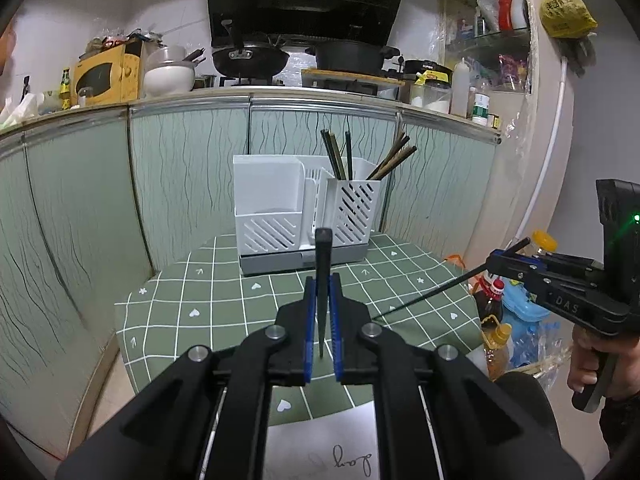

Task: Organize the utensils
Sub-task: 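Lift both held black chopsticks upright and carry them above the white holder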

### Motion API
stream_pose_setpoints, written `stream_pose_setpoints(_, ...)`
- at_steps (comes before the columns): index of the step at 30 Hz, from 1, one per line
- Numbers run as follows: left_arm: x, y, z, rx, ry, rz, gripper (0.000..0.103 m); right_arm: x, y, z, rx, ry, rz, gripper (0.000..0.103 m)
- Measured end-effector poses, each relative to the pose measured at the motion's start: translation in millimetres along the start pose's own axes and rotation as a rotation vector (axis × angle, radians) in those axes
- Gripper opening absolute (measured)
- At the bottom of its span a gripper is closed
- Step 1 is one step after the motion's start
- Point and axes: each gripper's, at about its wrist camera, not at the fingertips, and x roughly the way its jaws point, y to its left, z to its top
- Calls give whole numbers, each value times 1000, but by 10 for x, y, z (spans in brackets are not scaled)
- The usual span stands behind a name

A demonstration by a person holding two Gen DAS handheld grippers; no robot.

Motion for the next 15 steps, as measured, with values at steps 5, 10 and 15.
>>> stream_pose_setpoints(5, -4, -10, 21, 10, 3, -2, 6, -70, 51, 45, -4, -14, 13, 6)
stream_pose_setpoints(10, 0, -1, 26, 12, 5, -1, 6, -129, 83, 102, -11, -25, 16, 6)
stream_pose_setpoints(15, 21, 8, 32, 16, 8, -1, 6, -83, 73, 124, -7, -16, 19, 6)
